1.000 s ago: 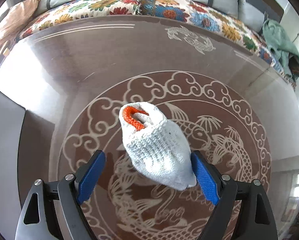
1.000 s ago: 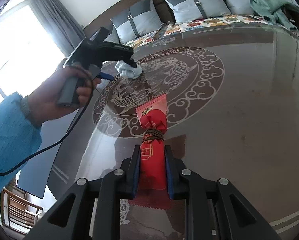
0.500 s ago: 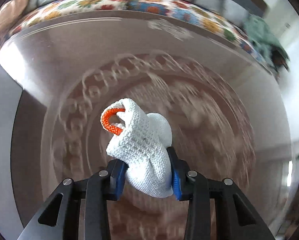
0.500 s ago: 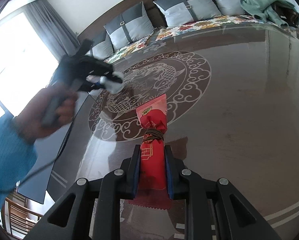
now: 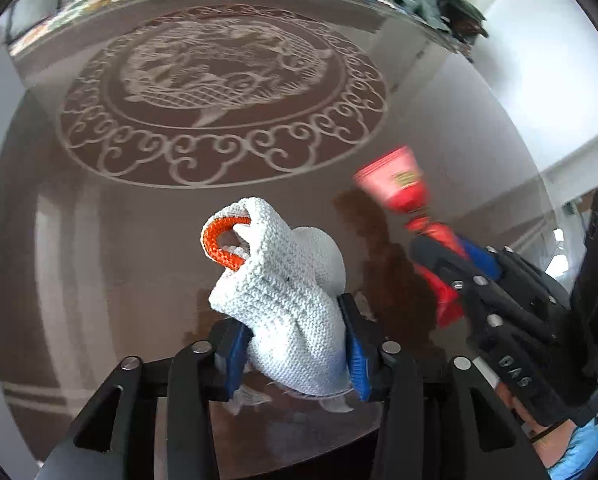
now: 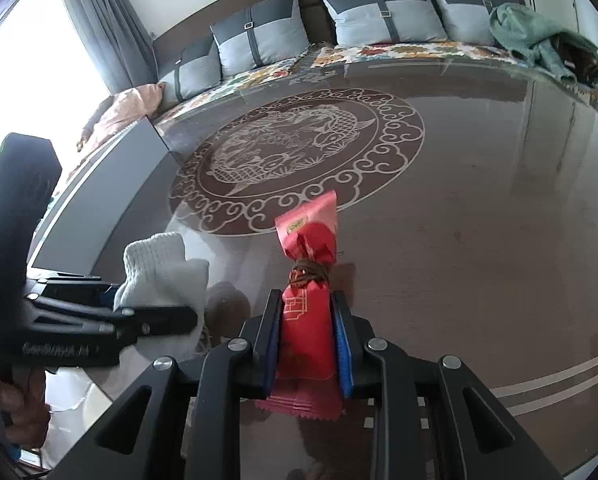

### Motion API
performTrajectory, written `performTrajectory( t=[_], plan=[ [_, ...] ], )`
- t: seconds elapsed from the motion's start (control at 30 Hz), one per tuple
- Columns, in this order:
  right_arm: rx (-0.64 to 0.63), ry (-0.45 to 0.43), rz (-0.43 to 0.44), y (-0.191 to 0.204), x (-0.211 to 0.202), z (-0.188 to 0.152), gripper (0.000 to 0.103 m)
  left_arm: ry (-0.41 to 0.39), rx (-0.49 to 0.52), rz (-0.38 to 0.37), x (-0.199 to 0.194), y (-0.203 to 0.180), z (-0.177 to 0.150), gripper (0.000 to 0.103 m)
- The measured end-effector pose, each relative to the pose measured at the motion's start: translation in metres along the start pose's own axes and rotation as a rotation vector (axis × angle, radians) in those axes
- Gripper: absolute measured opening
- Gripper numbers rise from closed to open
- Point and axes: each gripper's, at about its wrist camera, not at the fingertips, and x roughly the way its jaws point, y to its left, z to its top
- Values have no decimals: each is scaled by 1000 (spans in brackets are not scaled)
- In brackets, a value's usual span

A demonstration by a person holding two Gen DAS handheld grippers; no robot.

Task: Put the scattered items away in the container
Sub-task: 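Lift and hold the glove and red snack above the table with both tools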

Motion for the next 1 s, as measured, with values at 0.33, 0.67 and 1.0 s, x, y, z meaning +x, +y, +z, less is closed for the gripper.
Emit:
performTrajectory(
  t=[0.33,0.67,1.0],
  plan=[
    [-84,52,-53,1,15,-2,51,-35,9,120,5,-4,-2,71],
    [-216,-12,-146,18,18,-19,53,-59,10,178,9,-10,-7,70],
    [-68,-36,-46,-9,0,-23,23,-92,-67,110,-7,-2,-20,34]
  ],
)
